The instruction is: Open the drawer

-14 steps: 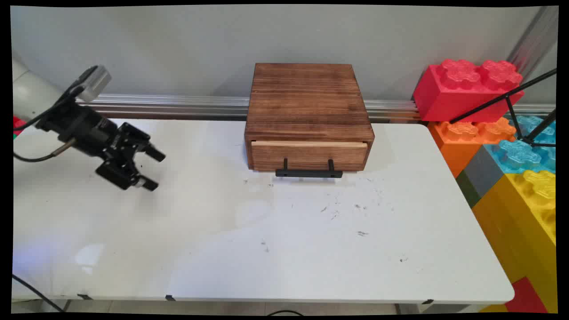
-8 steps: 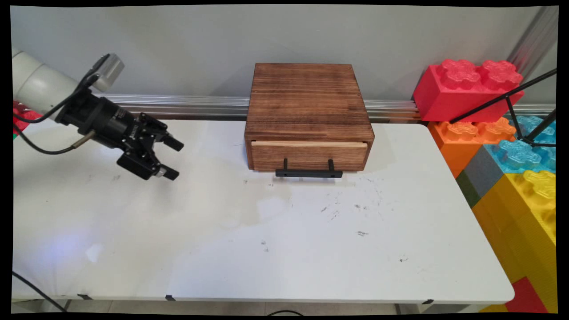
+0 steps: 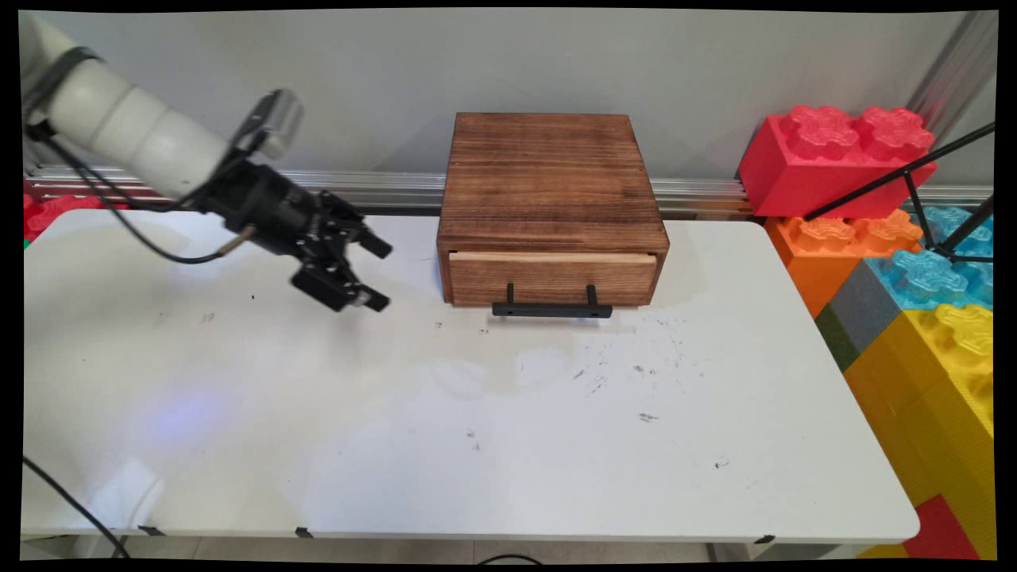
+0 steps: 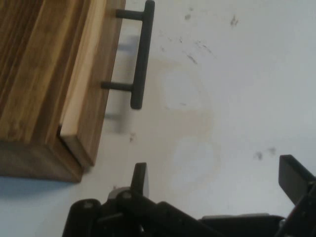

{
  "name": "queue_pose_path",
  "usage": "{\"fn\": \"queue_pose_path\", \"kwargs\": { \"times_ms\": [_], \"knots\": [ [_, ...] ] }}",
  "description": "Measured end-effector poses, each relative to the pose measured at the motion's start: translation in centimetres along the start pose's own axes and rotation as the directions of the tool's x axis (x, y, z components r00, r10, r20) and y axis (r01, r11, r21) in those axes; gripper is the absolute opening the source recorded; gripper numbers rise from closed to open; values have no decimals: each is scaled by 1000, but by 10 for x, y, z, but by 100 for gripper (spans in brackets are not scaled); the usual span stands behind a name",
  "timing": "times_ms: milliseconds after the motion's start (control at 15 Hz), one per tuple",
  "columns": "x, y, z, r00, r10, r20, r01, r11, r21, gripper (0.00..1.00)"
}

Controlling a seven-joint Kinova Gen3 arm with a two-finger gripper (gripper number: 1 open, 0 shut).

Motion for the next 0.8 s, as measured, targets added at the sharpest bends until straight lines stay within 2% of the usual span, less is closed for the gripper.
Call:
{"fn": "queue_pose_path", "kwargs": {
  "times_ms": [400,800],
  "knots": [
    [53,-2,57,998,40,46,-41,999,25,100],
    [98,-2,109,993,18,116,-26,997,71,100]
  ]
}}
